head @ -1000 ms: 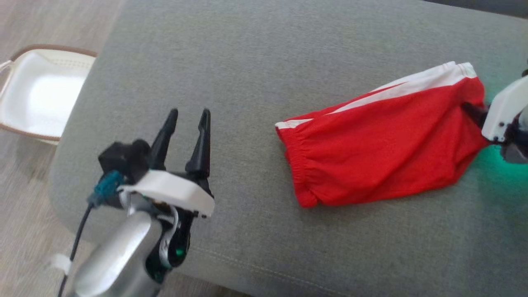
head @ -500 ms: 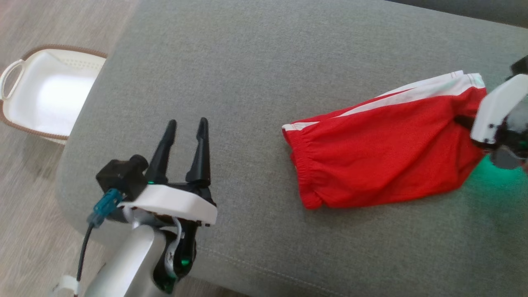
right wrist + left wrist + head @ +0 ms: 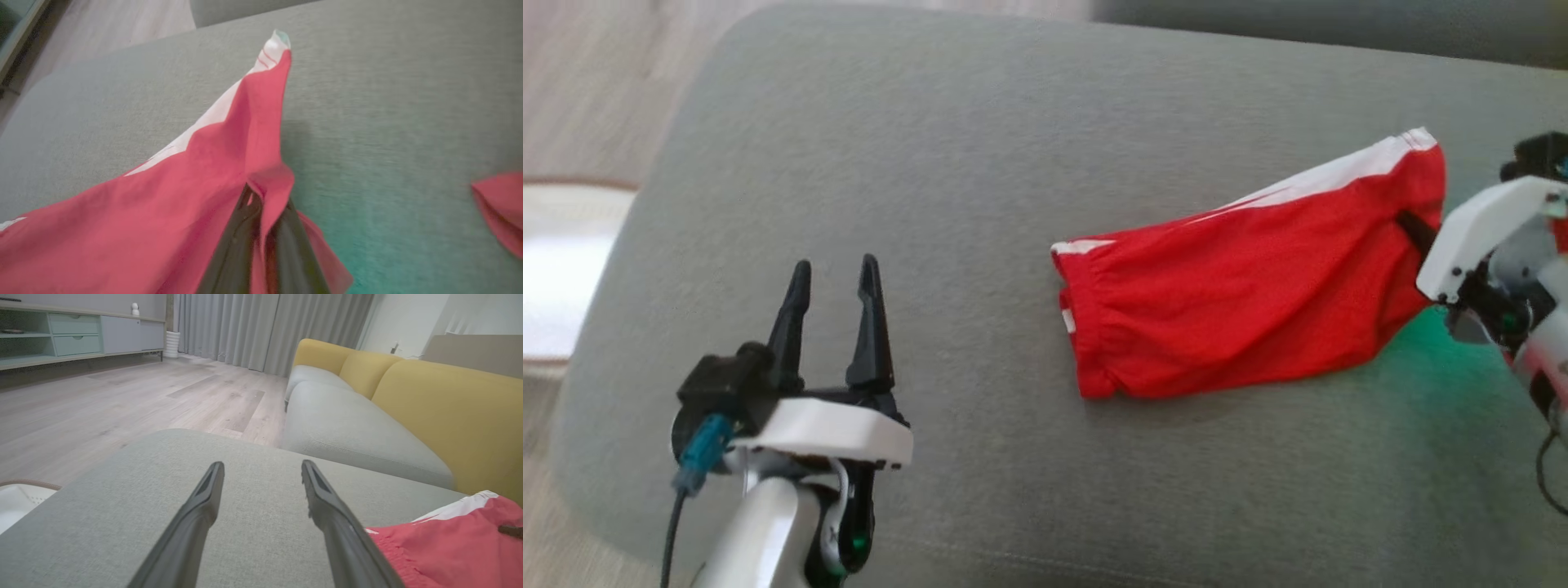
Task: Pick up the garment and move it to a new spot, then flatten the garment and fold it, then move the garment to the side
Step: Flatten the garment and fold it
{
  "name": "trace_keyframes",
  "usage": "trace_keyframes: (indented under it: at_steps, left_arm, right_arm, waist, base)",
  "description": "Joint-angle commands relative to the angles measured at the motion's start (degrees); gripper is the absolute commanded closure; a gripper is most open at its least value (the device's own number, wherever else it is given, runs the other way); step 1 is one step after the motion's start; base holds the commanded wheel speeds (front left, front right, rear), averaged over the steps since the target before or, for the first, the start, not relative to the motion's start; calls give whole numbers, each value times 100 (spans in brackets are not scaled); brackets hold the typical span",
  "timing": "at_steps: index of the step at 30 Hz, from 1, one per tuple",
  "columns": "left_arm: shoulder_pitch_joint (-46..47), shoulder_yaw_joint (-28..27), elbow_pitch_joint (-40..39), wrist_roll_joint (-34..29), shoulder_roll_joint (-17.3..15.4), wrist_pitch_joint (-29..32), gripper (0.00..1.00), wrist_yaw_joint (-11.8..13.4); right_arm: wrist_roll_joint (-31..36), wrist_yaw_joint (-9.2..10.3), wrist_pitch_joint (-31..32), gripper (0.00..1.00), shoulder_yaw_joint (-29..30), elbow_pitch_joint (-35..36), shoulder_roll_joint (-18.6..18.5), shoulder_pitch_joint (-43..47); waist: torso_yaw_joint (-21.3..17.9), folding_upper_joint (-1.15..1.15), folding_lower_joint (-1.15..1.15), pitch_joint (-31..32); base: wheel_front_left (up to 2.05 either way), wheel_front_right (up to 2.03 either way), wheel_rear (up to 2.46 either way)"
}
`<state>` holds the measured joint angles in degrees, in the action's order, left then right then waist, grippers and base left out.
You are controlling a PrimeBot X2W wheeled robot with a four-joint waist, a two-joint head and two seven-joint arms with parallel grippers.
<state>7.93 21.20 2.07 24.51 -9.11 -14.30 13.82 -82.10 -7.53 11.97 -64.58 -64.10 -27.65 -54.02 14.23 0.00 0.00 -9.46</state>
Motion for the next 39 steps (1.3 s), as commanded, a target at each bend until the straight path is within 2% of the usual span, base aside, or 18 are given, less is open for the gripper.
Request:
trace_keyframes:
  at_steps: [1, 8, 15, 19, 26, 30, 39]
  left_arm:
    - [50, -282, -160, -152, 3, -70, 0, -56]
    - [-138, -516, -110, -496, 245, -70, 0, -287]
    - [-118, -589, 71, -655, 383, -70, 0, -520]
    - [-178, -623, 166, -677, 481, -70, 0, -596]
    - [-300, -755, 274, -530, 581, -70, 0, -725]
    - [-291, -773, 305, -542, 602, -70, 0, -775]
    - [-260, -805, 333, -573, 620, -70, 0, -787]
  right_arm:
    - [-52, 4, -134, 100, 40, -25, -66, 191]
    - [-66, 4, -649, 100, 106, -83, -48, 437]
    - [280, 4, -965, 100, -89, -162, -2, 177]
    - [437, 4, -941, 100, -218, -48, 262, -3]
    - [610, 4, -566, 100, -464, 258, 962, 14]
    - [693, 4, -349, 100, -543, 169, 1331, 73]
    - [872, 4, -141, 100, -628, -88, 1722, 112]
  waist:
    - [-302, 0, 0, 179]
    - [-517, 0, 0, 272]
    - [-384, 0, 0, 358]
    - [-199, 0, 0, 462]
    - [50, 0, 0, 563]
    - [178, 0, 0, 526]
    - [334, 0, 0, 456]
  base:
    - [0, 0, 0]
    - [0, 0, 0]
    - [0, 0, 0]
    - [0, 0, 0]
    - [0, 0, 0]
    - [0, 0, 0]
    - [0, 0, 0]
